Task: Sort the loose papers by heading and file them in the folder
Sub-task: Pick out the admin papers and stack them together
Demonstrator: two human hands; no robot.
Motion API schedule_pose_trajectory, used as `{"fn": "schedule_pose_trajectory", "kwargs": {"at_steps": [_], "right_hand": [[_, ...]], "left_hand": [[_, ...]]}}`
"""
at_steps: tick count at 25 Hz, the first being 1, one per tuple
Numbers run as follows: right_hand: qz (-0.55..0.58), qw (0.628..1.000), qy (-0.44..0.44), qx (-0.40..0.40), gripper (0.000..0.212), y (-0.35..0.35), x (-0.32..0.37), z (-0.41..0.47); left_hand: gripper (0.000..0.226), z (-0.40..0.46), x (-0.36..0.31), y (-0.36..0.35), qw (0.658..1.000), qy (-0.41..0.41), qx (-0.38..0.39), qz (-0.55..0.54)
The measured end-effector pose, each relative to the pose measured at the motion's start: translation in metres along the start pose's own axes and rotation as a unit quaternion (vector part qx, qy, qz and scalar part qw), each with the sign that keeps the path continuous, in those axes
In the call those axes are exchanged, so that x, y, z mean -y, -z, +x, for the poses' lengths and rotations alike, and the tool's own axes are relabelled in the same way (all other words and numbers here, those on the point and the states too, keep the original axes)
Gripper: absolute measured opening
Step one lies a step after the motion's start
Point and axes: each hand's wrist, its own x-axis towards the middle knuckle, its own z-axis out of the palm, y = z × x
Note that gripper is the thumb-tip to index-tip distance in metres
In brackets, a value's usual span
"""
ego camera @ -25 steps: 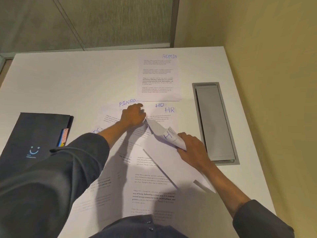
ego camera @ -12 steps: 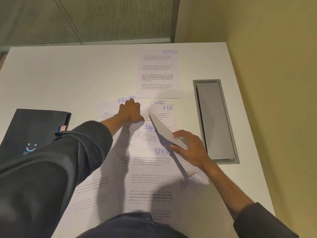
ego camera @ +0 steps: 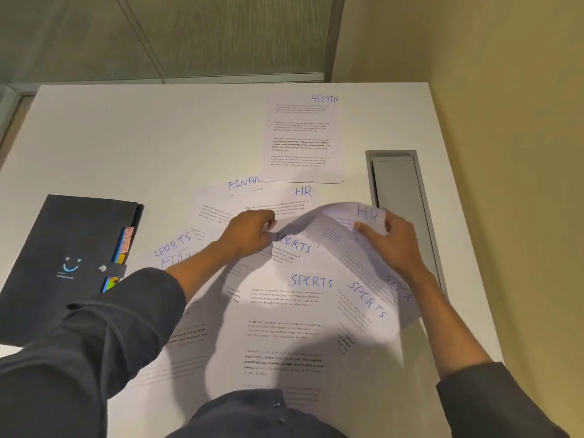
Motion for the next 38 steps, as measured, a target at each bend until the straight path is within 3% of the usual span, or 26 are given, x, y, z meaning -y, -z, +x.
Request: {"fn": "schedule_pose_trajectory", "kwargs": {"at_steps": [3,6,9,11,14,18,21,24,28,31,34,36,38], "right_hand": [[-0.146,0.987,0.019,-0.065,0.05,0.016,0.01,0.02],[-0.259,0.955,0.113,-0.087,0.059,0.004,0.027,0.031],[-0.329,0.921,0.206,0.032,0.074,-0.038,0.048,0.03],[-0.361,0.901,0.213,0.111,0.078,-0.071,0.053,0.033],[-0.402,0.883,0.18,0.16,0.074,-0.109,0.053,0.047],[-0.429,0.876,0.159,0.151,0.06,-0.135,0.06,0.072],[-0.444,0.866,0.154,0.168,0.064,-0.146,0.069,0.095],[-0.449,0.857,0.133,0.216,0.071,-0.152,0.076,0.114],[-0.425,0.872,0.131,0.204,0.074,-0.154,0.082,0.116],[-0.4,0.881,0.181,0.176,0.078,-0.152,0.079,0.108],[-0.371,0.879,0.276,0.111,0.059,-0.148,0.071,0.092],[-0.372,0.855,0.355,0.07,0.034,-0.142,0.066,0.078],[-0.388,0.827,0.402,0.063,0.024,-0.137,0.061,0.061]], "left_hand": [[0.015,-0.009,-0.003,-0.002,1.0,-0.012,0.008,0.019],[0.033,-0.011,-0.006,0.0,1.0,-0.02,0.001,0.018],[0.031,-0.006,0.001,-0.001,1.0,-0.021,0.001,0.0],[0.037,-0.001,0.006,-0.002,0.999,-0.013,-0.004,-0.036],[0.049,0.008,0.015,-0.004,0.992,0.04,-0.044,-0.108],[0.062,0.018,0.054,-0.004,0.991,0.124,-0.054,-0.012],[0.068,0.017,0.077,-0.001,0.983,0.169,0.003,0.077],[0.068,0.015,0.09,0.001,0.981,0.166,0.043,0.095],[0.06,0.014,0.099,-0.002,0.982,0.15,0.022,0.109],[0.055,0.013,0.101,-0.006,0.985,0.134,-0.017,0.109],[0.044,0.013,0.107,-0.005,0.986,0.127,-0.055,0.09],[0.038,0.017,0.111,-0.001,0.988,0.122,-0.063,0.076],[0.033,0.023,0.111,0.006,0.987,0.131,-0.059,0.073]]}}
